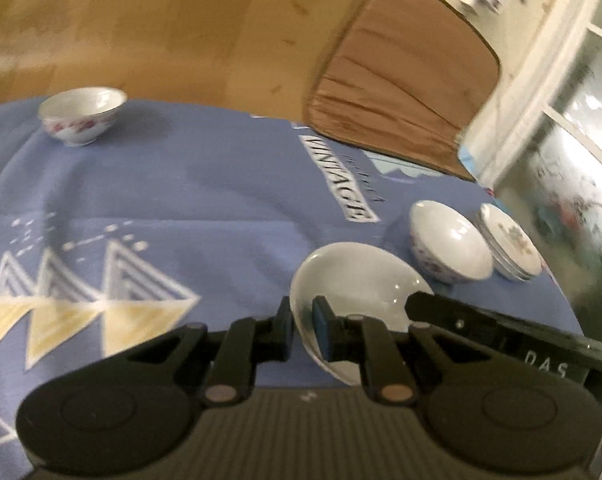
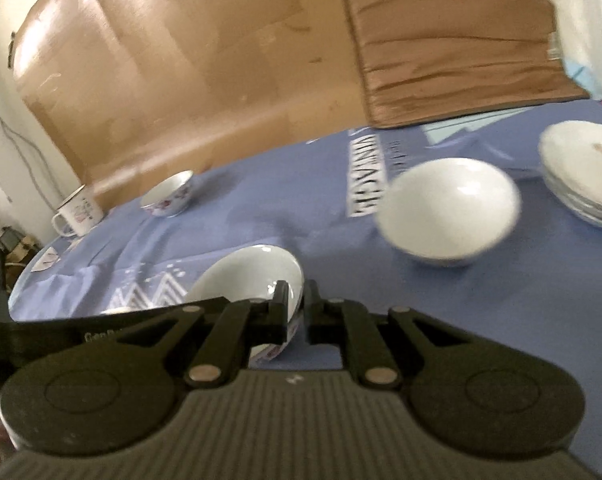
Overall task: Organize plates and bowls
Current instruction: 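Carry the bowl beside the plate stack and open the right gripper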
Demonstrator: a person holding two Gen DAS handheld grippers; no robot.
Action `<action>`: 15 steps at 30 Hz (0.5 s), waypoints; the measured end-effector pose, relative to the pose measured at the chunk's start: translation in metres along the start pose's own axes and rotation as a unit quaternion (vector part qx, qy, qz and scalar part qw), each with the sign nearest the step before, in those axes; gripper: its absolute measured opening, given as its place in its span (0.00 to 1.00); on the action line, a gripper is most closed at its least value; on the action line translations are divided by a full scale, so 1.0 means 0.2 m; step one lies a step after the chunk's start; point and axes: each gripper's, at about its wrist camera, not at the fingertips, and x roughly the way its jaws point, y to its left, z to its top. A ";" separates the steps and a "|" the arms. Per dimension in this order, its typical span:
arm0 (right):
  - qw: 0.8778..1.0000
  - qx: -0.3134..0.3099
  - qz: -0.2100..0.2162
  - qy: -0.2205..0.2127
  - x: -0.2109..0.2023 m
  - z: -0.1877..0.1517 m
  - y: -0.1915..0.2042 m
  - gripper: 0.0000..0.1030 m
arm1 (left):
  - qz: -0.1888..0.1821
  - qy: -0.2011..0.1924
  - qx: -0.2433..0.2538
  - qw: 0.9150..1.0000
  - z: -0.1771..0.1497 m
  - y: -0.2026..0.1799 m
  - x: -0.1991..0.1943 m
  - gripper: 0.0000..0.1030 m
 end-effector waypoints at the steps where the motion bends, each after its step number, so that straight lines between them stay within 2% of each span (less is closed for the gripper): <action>1: 1.000 0.003 -0.002 -0.004 -0.02 -0.01 -0.03 0.12 | -0.005 0.002 0.002 1.000 0.01 -0.02 0.00 0.11; 6: 0.999 0.008 -0.006 -0.054 -0.15 0.01 -0.09 0.12 | -0.034 -0.014 0.016 0.999 0.09 -0.14 -0.01 0.11; 10: 0.994 -0.011 -0.029 -0.107 -0.21 0.07 -0.13 0.11 | -0.037 -0.028 0.042 0.998 0.20 -0.28 0.02 0.12; 15: 0.990 0.015 -0.055 -0.126 -0.19 0.14 -0.28 0.12 | -0.042 -0.020 0.065 0.997 0.26 -0.39 0.16 0.12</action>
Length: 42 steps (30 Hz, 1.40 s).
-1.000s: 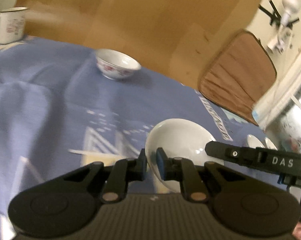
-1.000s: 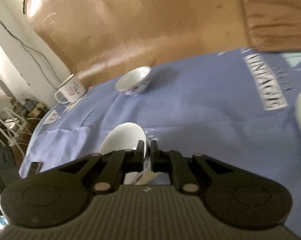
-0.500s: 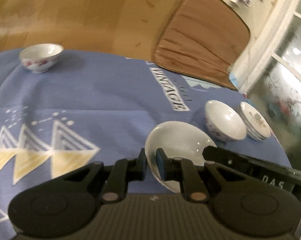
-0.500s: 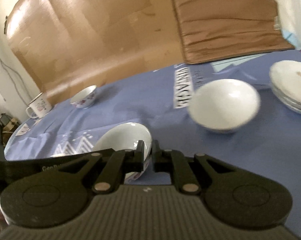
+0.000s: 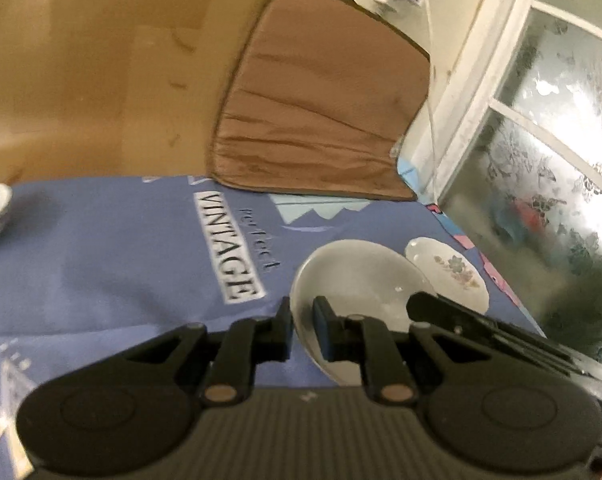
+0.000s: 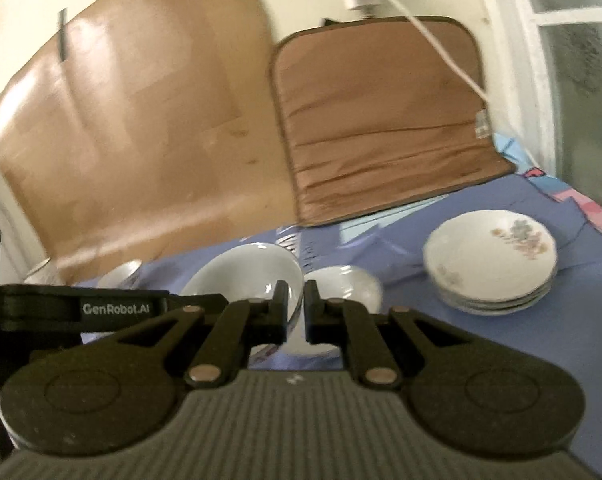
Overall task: Organize plates and bowls
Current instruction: 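Carry the bowl beside the plate stack and open the right gripper, then swing the right gripper back and grasp the last floral bowl's rim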
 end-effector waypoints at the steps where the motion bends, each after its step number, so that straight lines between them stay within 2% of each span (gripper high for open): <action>1: 1.000 0.003 -0.006 -0.002 0.01 0.01 -0.03 0.12 | 0.000 0.005 0.002 1.000 0.00 -0.01 0.04 0.12; 7: 0.999 0.012 -0.032 0.006 0.11 0.00 -0.10 0.12 | 0.015 0.025 0.002 1.000 0.01 -0.04 0.19 0.13; 13: 0.999 0.008 -0.042 0.007 0.15 -0.03 -0.09 0.14 | 0.013 0.026 0.000 1.000 0.00 -0.03 0.20 0.13; 15: 0.999 0.008 -0.044 0.006 0.16 -0.03 -0.09 0.20 | 0.013 0.022 0.005 1.000 0.00 -0.04 0.19 0.14; 17: 0.999 0.004 -0.048 -0.001 0.16 -0.03 -0.08 0.33 | 0.017 0.016 0.008 1.000 0.01 -0.05 0.18 0.17; 20: 0.998 -0.003 -0.059 -0.015 0.15 -0.02 -0.08 0.36 | 0.025 -0.004 0.011 1.000 0.01 -0.04 0.13 0.28; 25: 0.997 0.003 -0.058 -0.042 0.10 0.01 -0.06 0.36 | 0.031 -0.024 -0.004 0.999 0.01 0.08 0.04 0.28; 30: 0.998 -0.022 -0.026 -0.056 0.07 0.01 0.07 0.36 | 0.075 -0.036 -0.031 0.996 -0.04 0.31 -0.04 0.28; 32: 0.998 -0.038 -0.008 -0.049 0.08 -0.01 0.14 0.36 | 0.108 -0.036 -0.042 0.993 -0.06 0.43 -0.07 0.28; 35: 0.998 -0.060 0.028 -0.017 0.13 -0.05 0.25 0.36 | 0.174 -0.037 -0.053 0.983 -0.10 0.61 -0.12 0.28; 39: 0.992 -0.068 0.081 0.061 0.27 -0.10 0.40 0.36 | 0.242 -0.051 -0.085 0.965 -0.15 0.87 -0.23 0.28; 42: 0.985 -0.049 0.119 0.116 0.38 -0.10 0.48 0.36 | 0.281 -0.067 -0.137 0.948 -0.19 1.07 -0.31 0.28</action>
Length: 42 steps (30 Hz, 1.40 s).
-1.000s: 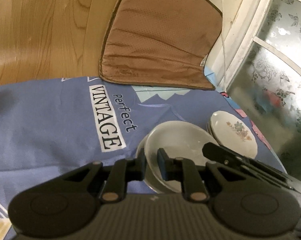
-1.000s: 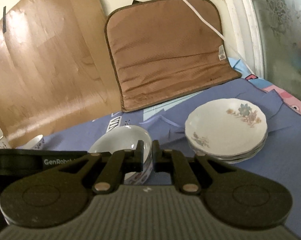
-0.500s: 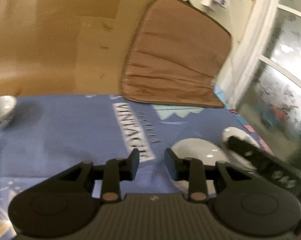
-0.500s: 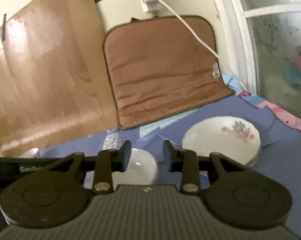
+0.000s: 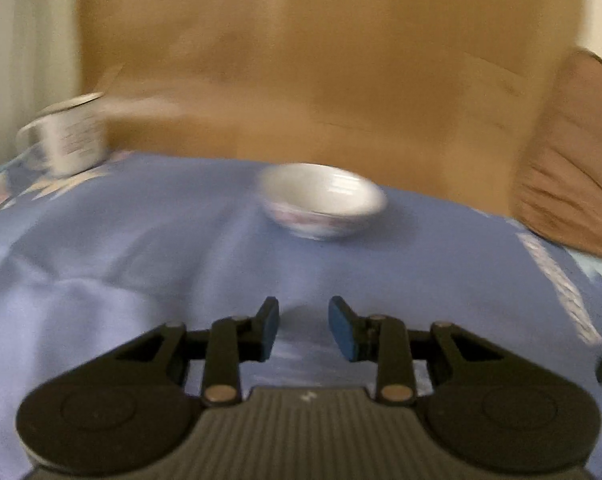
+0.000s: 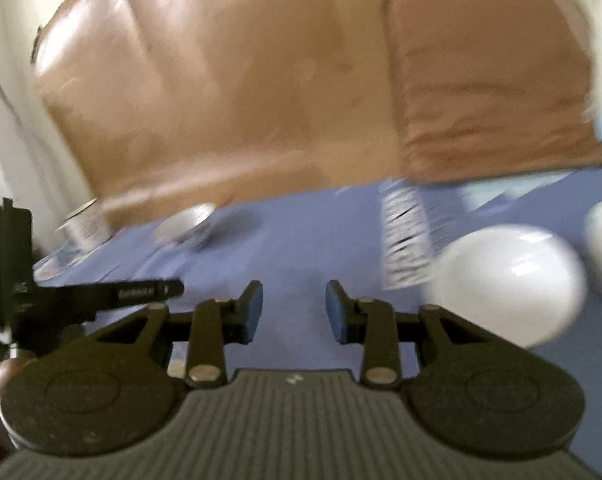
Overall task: Organize plates and bowls
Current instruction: 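Swing the right gripper back and grasp the last floral bowl's rim, then carry the bowl to the plate stack and lower it into the other bowls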
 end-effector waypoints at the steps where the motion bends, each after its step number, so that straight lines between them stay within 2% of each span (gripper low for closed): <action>1: 1.000 0.010 0.011 0.013 0.04 0.02 0.02 0.36 | 0.012 -0.002 -0.019 1.000 0.01 0.06 0.01 0.28; 5: 0.997 0.046 0.037 0.053 0.23 0.13 0.10 0.36 | 0.023 -0.018 -0.072 0.997 0.01 0.21 0.02 0.27; 11: 0.990 0.088 0.057 0.090 0.50 0.28 0.24 0.36 | 0.030 -0.020 -0.060 0.998 0.01 0.17 0.03 0.28; 17: 0.984 0.120 0.034 0.129 0.79 0.37 0.32 0.36 | 0.018 -0.014 -0.081 0.996 0.02 0.19 0.03 0.28; 21: 0.983 0.109 0.007 0.149 0.93 0.39 0.36 0.36 | 0.012 -0.013 -0.113 0.993 0.03 0.24 0.03 0.28; 22: 0.982 0.105 0.000 0.154 0.95 0.39 0.37 0.32 | 0.010 -0.012 -0.119 0.993 0.03 0.25 0.03 0.28; 23: 0.982 0.103 -0.004 0.161 0.96 0.39 0.37 0.20 | 0.007 -0.010 -0.125 0.992 0.03 0.26 0.03 0.28; 27: 0.982 0.087 -0.005 0.167 0.93 0.39 0.37 0.11 | -0.010 -0.007 -0.133 0.991 0.04 0.28 0.03 0.28; 32: 0.979 0.088 0.023 0.182 0.78 0.38 0.33 0.08 | -0.045 -0.001 -0.135 0.990 0.04 0.27 0.02 0.42; 38: 0.975 0.083 0.042 0.202 0.60 0.31 0.28 0.08 | -0.067 0.007 -0.120 0.990 0.02 0.24 0.02 0.39; 42: 0.974 0.091 0.040 0.202 0.52 0.26 0.24 0.09 | -0.078 -0.009 -0.096 0.992 0.01 0.20 -0.02 0.39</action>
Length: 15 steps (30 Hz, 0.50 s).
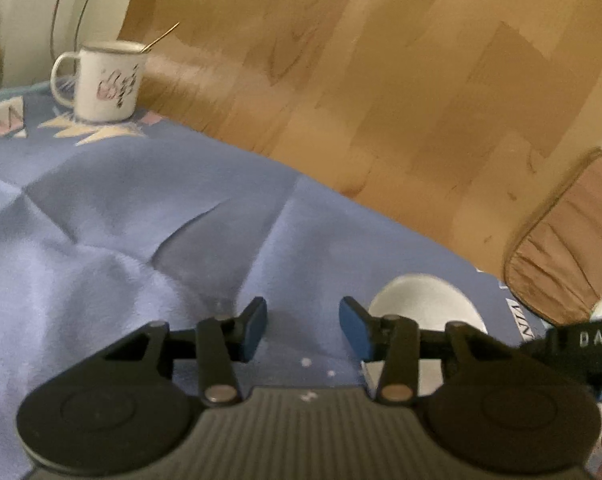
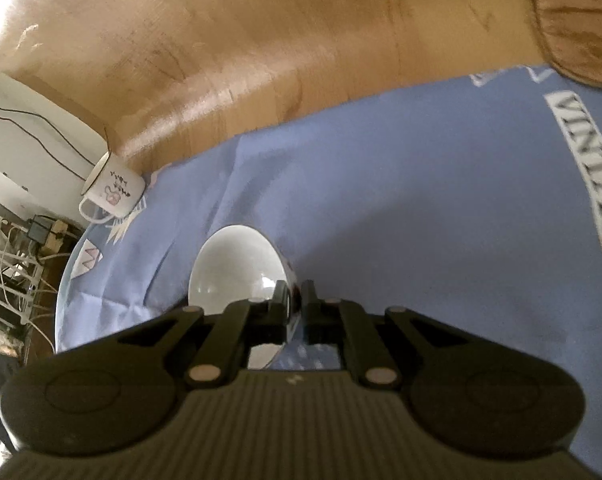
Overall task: Organize plates and bowls
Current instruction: 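Carry the bowl to the plate stack and lower it into the other bowls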
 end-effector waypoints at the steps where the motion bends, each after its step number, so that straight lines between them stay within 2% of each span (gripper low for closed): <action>1: 1.000 0.005 0.003 0.002 -0.02 -0.02 -0.01 0.09 | 0.001 -0.002 0.011 1.000 -0.01 -0.02 0.00 0.38; 3: 1.000 0.012 0.009 0.006 -0.04 -0.05 -0.03 0.09 | -0.006 0.005 0.036 0.999 -0.03 -0.06 0.01 0.27; 5: 1.000 0.015 0.014 0.002 -0.08 -0.09 -0.04 0.11 | -0.025 0.011 0.053 0.998 -0.05 -0.09 0.01 0.12; 8: 0.999 0.024 0.020 -0.007 -0.14 -0.12 -0.07 0.13 | -0.059 0.028 0.073 0.995 -0.09 -0.13 0.00 0.03; 15: 0.999 0.030 0.014 -0.025 -0.26 -0.20 -0.15 0.13 | -0.115 0.048 0.100 0.987 -0.19 -0.22 -0.09 0.03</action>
